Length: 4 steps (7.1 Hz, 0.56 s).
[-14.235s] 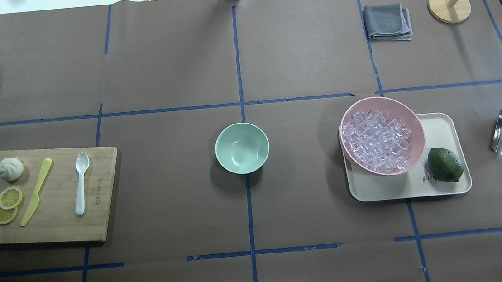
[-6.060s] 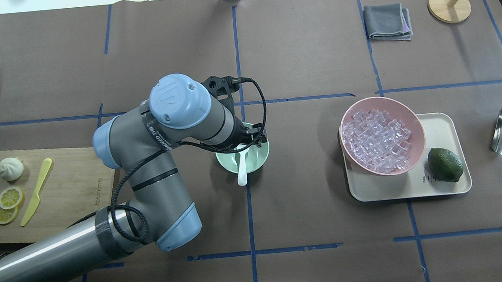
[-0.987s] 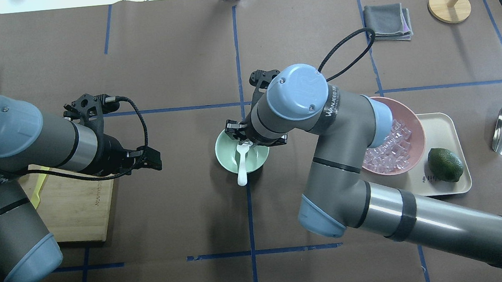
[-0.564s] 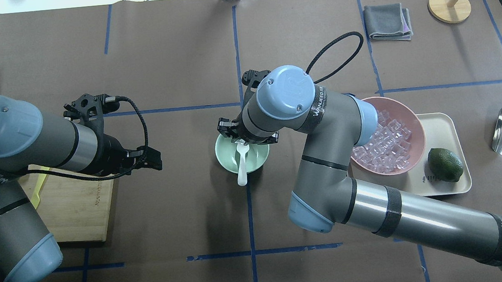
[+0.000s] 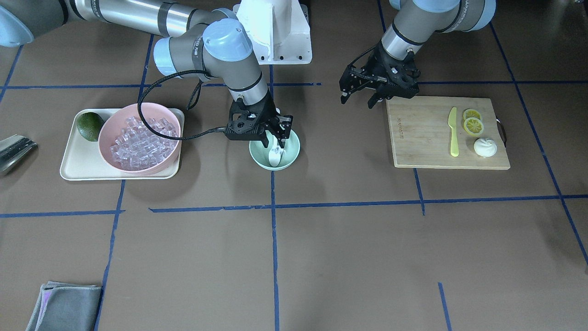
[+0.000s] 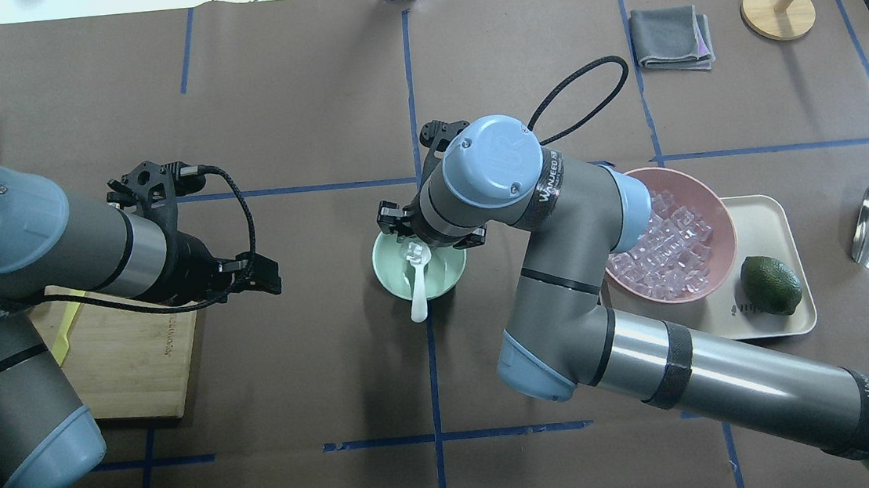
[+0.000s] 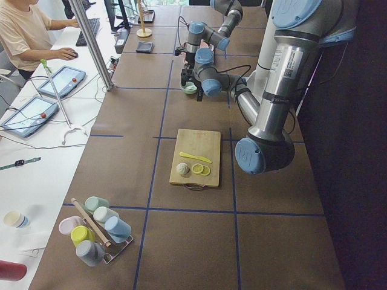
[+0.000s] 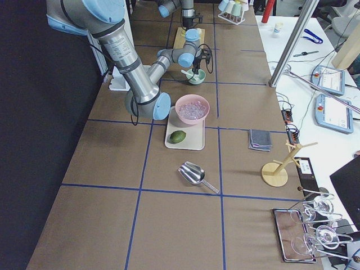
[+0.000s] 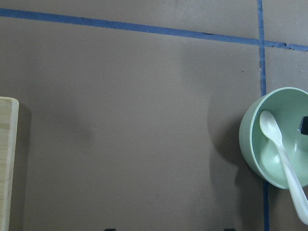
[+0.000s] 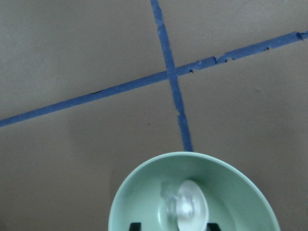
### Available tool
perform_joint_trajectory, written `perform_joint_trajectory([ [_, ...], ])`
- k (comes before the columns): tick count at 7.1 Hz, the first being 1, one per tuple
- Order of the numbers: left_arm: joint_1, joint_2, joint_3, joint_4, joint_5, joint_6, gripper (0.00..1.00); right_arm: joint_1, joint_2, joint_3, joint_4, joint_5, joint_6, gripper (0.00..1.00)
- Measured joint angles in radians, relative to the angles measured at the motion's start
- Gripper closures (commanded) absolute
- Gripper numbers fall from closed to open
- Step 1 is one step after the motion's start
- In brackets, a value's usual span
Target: Put spoon and ice into bowl
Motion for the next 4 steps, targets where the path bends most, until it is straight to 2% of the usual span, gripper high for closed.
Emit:
perform_joint_trajectory([
  [2,0.0,0.012,-0.018,0.002,-0.001,-0.001,0.19,0.006,-0.006,0.012,-0.001,0.006,-0.005,0.04],
  [3,-0.004,0.037,-0.039,0.003,-0.003,0.002,0.19,0.034,-0.048,0.067,-0.012,0.038,-0.01,0.02],
  [4,-0.016,0.072,-0.058,0.002,-0.006,0.013,0.19,0.096,-0.133,0.162,-0.031,0.114,-0.036,0.02],
])
